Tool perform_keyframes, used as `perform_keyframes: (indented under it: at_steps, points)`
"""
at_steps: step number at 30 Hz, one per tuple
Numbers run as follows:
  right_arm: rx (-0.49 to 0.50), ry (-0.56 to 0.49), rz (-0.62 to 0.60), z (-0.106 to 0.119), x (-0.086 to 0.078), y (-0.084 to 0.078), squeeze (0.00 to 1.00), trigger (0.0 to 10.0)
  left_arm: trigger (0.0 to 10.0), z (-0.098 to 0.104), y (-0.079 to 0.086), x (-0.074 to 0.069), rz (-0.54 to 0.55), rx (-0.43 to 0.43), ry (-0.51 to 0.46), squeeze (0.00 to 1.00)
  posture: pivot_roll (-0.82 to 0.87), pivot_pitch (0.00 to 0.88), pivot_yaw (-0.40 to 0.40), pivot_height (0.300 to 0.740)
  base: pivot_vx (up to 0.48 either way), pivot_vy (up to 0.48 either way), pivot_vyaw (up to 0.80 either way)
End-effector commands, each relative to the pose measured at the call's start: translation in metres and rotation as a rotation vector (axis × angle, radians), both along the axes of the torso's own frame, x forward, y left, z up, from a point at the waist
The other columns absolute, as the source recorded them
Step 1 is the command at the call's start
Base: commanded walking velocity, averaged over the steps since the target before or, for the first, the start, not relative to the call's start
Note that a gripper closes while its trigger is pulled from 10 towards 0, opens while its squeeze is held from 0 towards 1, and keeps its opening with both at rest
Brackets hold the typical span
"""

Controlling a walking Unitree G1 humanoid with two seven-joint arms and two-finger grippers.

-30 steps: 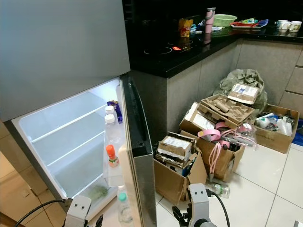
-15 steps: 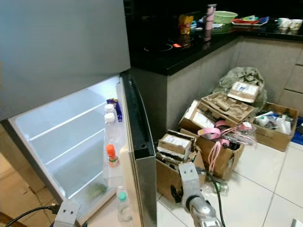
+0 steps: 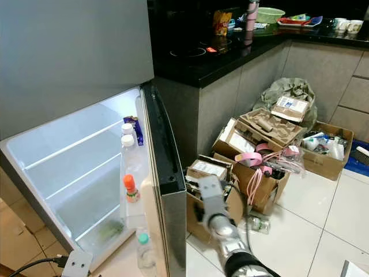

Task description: Restocking fridge

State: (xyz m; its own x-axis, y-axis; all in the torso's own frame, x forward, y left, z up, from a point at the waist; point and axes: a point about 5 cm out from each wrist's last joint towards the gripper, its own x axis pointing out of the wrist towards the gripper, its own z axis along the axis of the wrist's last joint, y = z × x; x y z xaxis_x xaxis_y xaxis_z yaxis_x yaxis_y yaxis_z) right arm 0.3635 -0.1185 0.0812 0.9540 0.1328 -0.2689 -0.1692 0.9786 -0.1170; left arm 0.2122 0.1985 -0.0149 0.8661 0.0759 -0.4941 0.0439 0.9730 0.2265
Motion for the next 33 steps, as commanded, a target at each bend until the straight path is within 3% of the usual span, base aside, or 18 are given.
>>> perform_keyframes:
  at_steps: [1, 3, 7, 9, 10, 13, 14, 16, 18, 19, 21, 23, 24, 27, 28, 29, 30, 33]
  points:
    - [0.034, -0.008, 0.038, -0.001, -0.002, 0.009, 0.0, 10.0, 10.0, -0.003, 0.004, -0.007, 0.016, 0.012, 0.027, 0.0, 0.06, 0.126, 0.019, 0.707, 0.0, 0.0, 0.0]
    - [0.059, -0.027, 0.074, 0.003, -0.001, 0.018, 0.0, 10.0, 10.0, -0.003, 0.004, -0.008, 0.02, 0.012, 0.028, 0.0, 0.06, 0.127, 0.017, 0.707, 0.0, 0.0, 0.0]
    - [0.302, -0.065, 0.25, 0.018, -0.005, 0.063, 0.0, 10.0, 10.0, -0.008, 0.005, -0.014, 0.039, 0.004, 0.043, 0.0, 0.06, 0.127, 0.015, 0.707, 0.0, 0.0, 0.0]
    - [0.346, -0.067, 0.281, 0.02, -0.006, 0.07, 0.0, 10.0, 10.0, -0.009, 0.005, -0.015, 0.042, 0.002, 0.045, 0.0, 0.06, 0.127, 0.015, 0.707, 0.0, 0.0, 0.0]
    - [0.511, -0.051, 0.432, 0.028, -0.013, 0.095, 0.0, 10.0, 10.0, -0.014, 0.004, -0.016, 0.044, -0.014, 0.043, 0.0, 0.06, 0.129, 0.009, 0.707, 0.0, 0.0, 0.0]
    - [0.573, -0.045, 0.495, 0.032, -0.017, 0.105, 0.0, 10.0, 10.0, -0.015, 0.004, -0.015, 0.044, -0.021, 0.038, 0.0, 0.06, 0.129, 0.009, 0.707, 0.0, 0.0, 0.0]
    - [0.688, -0.027, 0.608, 0.039, -0.024, 0.118, 0.0, 10.0, 10.0, -0.015, 0.003, -0.015, 0.042, -0.032, 0.03, 0.0, 0.06, 0.13, 0.009, 0.707, 0.0, 0.0, 0.0]
    - [0.688, -0.027, 0.608, 0.039, -0.024, 0.118, 0.0, 10.0, 10.0, -0.015, 0.003, -0.015, 0.042, -0.032, 0.03, 0.0, 0.06, 0.13, 0.009, 0.707, 0.0, 0.0, 0.0]
    - [0.934, -0.011, 0.833, 0.061, -0.041, 0.136, 0.0, 10.0, 10.0, -0.017, 0.001, -0.013, 0.028, -0.051, 0.018, 0.0, 0.07, 0.129, 0.007, 0.707, 0.0, 0.0, 0.0]
    - [0.934, -0.011, 0.833, 0.061, -0.041, 0.136, 0.0, 10.0, 10.0, -0.017, 0.001, -0.013, 0.028, -0.051, 0.018, 0.0, 0.07, 0.129, 0.007, 0.707, 0.0, 0.0, 0.0]
    - [1.01, -0.016, 0.831, 0.062, -0.042, 0.129, 0.0, 10.0, 10.0, -0.021, 0.001, -0.013, 0.022, -0.059, 0.024, 0.0, 0.06, 0.126, 0.009, 0.707, 0.0, 0.0, 0.0]
    - [0.936, -0.005, 0.687, 0.042, -0.032, 0.109, 0.0, 10.0, 10.0, -0.025, 0.002, -0.013, 0.024, -0.061, 0.039, 0.0, 0.06, 0.125, 0.011, 0.707, 0.0, 0.0, 0.0]
    - [0.783, 0.035, 0.531, 0.022, -0.026, 0.093, 0.0, 10.0, 10.0, -0.027, 0.003, -0.013, 0.019, -0.058, 0.045, 0.0, 0.06, 0.122, 0.016, 0.707, 0.0, 0.0, 0.0]
    - [0.673, 0.055, 0.425, 0.01, -0.022, 0.08, 0.0, 10.0, 10.0, -0.028, 0.003, -0.013, 0.015, -0.057, 0.049, 0.0, 0.06, 0.122, 0.016, 0.707, 0.0, 0.0, 0.0]
    - [0.525, 0.111, 0.257, -0.01, -0.021, 0.054, 0.0, 10.0, 10.0, -0.027, 0.004, -0.012, 0.008, -0.054, 0.046, 0.0, 0.05, 0.117, 0.021, 0.707, 0.0, 0.0, 0.0]
    - [0.493, 0.141, 0.084, -0.025, -0.022, 0.021, 0.0, 10.0, 10.0, -0.026, 0.003, -0.01, -0.003, -0.05, 0.044, 0.0, 0.05, 0.111, 0.024, 0.707, 0.0, 0.0, 0.0]
    - [0.493, 0.141, 0.084, -0.025, -0.022, 0.021, 0.0, 10.0, 10.0, -0.026, 0.003, -0.01, -0.003, -0.05, 0.044, 0.0, 0.05, 0.111, 0.024, 0.707, 0.0, 0.0, 0.0]
    - [0.512, 0.161, -0.105, -0.041, -0.031, -0.029, 0.0, 10.0, 10.0, -0.024, 0.001, -0.005, -0.04, -0.043, 0.038, 0.0, 0.04, 0.103, 0.036, 0.707, 0.0, 0.0, 0.0]
